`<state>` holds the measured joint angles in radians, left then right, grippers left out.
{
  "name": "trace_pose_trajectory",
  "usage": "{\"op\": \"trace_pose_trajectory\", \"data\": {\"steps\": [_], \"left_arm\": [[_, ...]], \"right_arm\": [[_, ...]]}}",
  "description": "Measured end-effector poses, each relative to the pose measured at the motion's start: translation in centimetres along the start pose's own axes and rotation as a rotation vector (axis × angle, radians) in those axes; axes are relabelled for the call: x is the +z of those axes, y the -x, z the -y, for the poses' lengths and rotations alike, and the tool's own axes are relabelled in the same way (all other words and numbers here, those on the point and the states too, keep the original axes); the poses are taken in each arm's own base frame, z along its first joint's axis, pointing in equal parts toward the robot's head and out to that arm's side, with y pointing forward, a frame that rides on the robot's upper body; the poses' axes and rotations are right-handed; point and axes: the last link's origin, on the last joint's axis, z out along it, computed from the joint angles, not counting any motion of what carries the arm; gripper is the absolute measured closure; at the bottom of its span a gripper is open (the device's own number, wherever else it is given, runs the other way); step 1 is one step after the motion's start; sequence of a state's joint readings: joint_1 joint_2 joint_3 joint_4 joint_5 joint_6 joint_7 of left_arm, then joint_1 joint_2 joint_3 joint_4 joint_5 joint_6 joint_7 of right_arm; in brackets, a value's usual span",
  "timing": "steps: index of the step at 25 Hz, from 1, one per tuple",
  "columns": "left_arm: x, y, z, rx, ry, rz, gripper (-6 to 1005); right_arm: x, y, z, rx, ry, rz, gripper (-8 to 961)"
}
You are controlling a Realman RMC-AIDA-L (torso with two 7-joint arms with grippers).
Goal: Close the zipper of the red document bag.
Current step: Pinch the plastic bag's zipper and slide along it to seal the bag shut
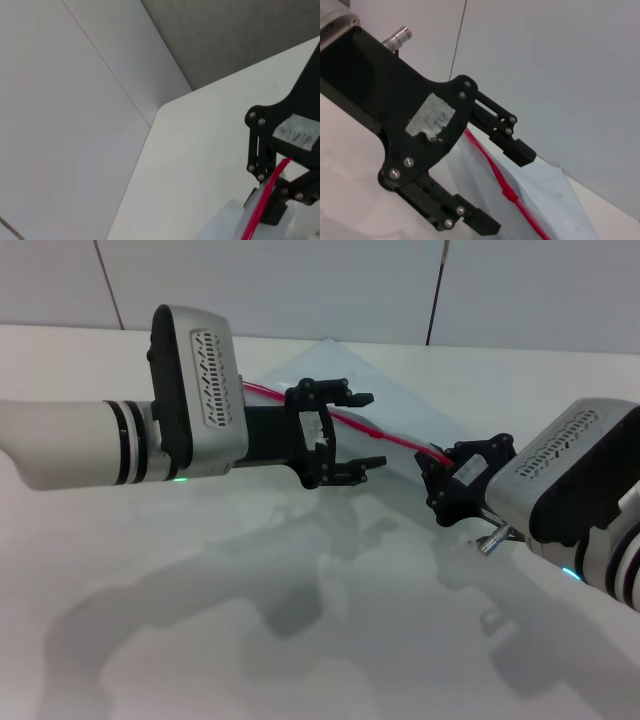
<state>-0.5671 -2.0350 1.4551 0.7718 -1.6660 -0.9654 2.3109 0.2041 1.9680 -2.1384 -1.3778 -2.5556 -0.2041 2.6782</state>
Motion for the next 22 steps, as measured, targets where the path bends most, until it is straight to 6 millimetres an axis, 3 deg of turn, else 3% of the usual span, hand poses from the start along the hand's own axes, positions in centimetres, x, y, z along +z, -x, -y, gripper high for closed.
{"op": "trace_pose_trajectory", "data": {"steps": [22], "left_arm": [[0.60,-0.08,-0.45,0.037,0.017,0.014,292]], "right_arm": [[0.07,-0.16,0.02,-0.001,0.002,-0.008,902]]}}
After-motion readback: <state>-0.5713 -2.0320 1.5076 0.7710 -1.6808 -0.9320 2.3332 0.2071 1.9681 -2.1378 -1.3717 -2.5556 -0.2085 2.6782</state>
